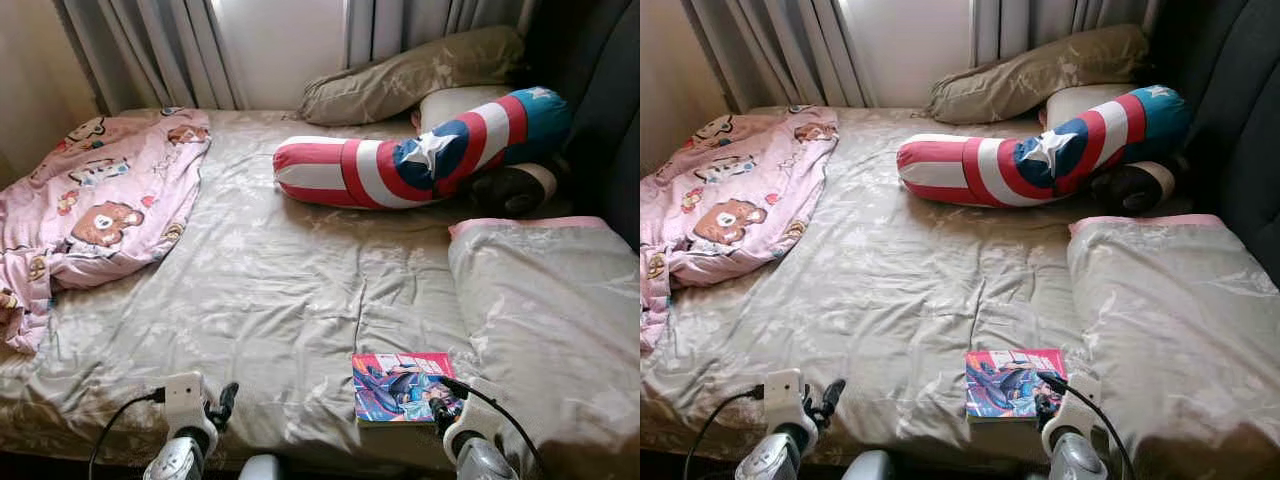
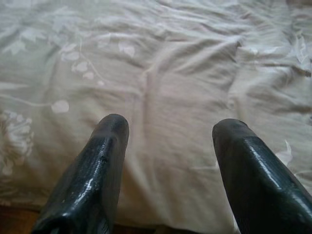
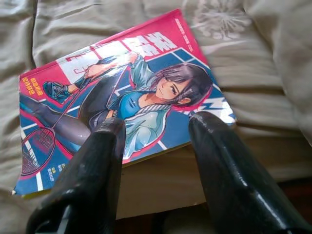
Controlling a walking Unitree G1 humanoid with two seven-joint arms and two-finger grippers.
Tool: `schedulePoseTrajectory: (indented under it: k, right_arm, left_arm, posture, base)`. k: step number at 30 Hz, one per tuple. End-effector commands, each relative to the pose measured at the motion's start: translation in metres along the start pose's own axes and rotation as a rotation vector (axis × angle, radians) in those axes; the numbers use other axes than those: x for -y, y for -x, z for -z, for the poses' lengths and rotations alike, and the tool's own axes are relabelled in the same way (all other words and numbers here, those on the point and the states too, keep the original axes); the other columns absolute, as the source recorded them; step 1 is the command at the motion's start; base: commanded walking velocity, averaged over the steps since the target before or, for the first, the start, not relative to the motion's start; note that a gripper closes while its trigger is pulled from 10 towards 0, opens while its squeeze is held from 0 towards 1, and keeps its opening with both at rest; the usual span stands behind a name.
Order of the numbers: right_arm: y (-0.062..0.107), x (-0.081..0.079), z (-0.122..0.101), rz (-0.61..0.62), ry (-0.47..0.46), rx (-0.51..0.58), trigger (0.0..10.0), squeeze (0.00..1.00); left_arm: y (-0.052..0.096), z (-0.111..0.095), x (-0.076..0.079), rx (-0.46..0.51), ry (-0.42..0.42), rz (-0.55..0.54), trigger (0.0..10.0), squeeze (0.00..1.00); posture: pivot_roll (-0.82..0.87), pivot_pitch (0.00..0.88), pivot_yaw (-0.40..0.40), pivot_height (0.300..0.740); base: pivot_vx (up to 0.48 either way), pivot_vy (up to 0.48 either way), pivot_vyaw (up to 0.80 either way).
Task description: Clean up the room
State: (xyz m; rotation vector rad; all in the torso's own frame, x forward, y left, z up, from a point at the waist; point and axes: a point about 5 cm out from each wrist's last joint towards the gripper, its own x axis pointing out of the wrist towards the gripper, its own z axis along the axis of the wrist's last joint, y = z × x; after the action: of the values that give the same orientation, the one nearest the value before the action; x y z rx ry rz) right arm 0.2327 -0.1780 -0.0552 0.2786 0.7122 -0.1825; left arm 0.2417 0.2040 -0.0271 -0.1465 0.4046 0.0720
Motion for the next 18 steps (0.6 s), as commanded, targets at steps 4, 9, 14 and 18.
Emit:
schedulePoseTrajectory:
  k: [4, 9, 14, 18]
  right_arm:
    - [0.0, -0.002, 0.0, -0.012, 0.12, 0.002, 10.0, 0.0]
    - [0.001, 0.0, 0.004, -0.015, 0.138, -0.019, 10.0, 0.0]
    - [0.003, 0.001, 0.013, -0.02, 0.172, -0.051, 10.0, 0.0]
    - [0.004, 0.0, 0.016, -0.023, 0.188, -0.06, 10.0, 0.0]
  left_arm:
    - [0.004, 0.01, -0.006, -0.05, -0.003, -0.013, 10.0, 0.0]
    - [0.005, 0.014, -0.005, -0.075, 0.0, -0.016, 10.0, 0.0]
    - [0.008, 0.024, -0.004, -0.13, 0.013, -0.023, 10.0, 0.0]
    - [0.01, 0.028, -0.005, -0.153, 0.017, -0.029, 10.0, 0.0]
  posture:
    - [0.07, 0.0, 0.019, 0.656]
    - [0.07, 0.0, 0.015, 0.686]
    - [0.07, 0.0, 0.008, 0.716]
    - [0.07, 0.0, 0.007, 0.736]
  base:
    - [0.0, 0.0, 0.0]
    - [0.0, 0.0, 0.0]
    - [0.0, 0.0, 0.0]
    - [0.0, 0.0, 0.0]
